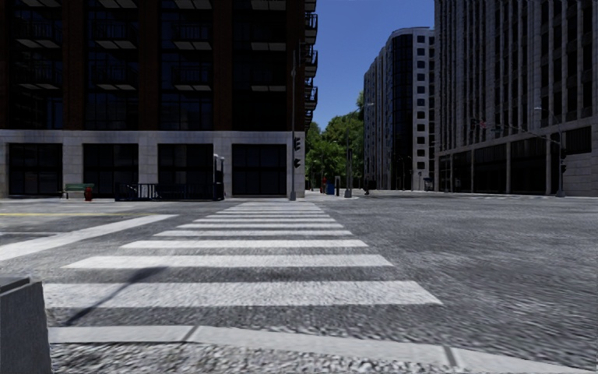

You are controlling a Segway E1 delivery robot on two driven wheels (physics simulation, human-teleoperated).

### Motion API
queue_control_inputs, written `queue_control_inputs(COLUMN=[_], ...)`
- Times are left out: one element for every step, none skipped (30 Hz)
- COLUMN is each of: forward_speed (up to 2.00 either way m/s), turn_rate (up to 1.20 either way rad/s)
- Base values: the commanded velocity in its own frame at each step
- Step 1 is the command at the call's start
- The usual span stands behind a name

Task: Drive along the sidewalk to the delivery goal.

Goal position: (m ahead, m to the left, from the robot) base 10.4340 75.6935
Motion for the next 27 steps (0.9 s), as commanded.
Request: queue_control_inputs(forward_speed=[2.00, 2.00, 2.00, 2.00, 2.00, 2.00, 2.00, 2.00, 2.00, 2.00, 2.00, 2.00, 2.00, 2.00, 2.00, 2.00, 2.00, 2.00, 2.00, 2.00, 2.00, 2.00, 2.00, 2.00, 2.00, 2.00, 2.00], turn_rate=[0.00, 0.00, 0.00, 0.00, 0.01, 0.01, 0.23, 0.42, 0.50, 0.50, 0.52, 0.53, 0.53, 0.53, 0.53, 0.53, 0.00, 0.00, 0.00, 0.00, 0.00, 0.00, 0.00, 0.00, 0.00, 0.00, 0.00])
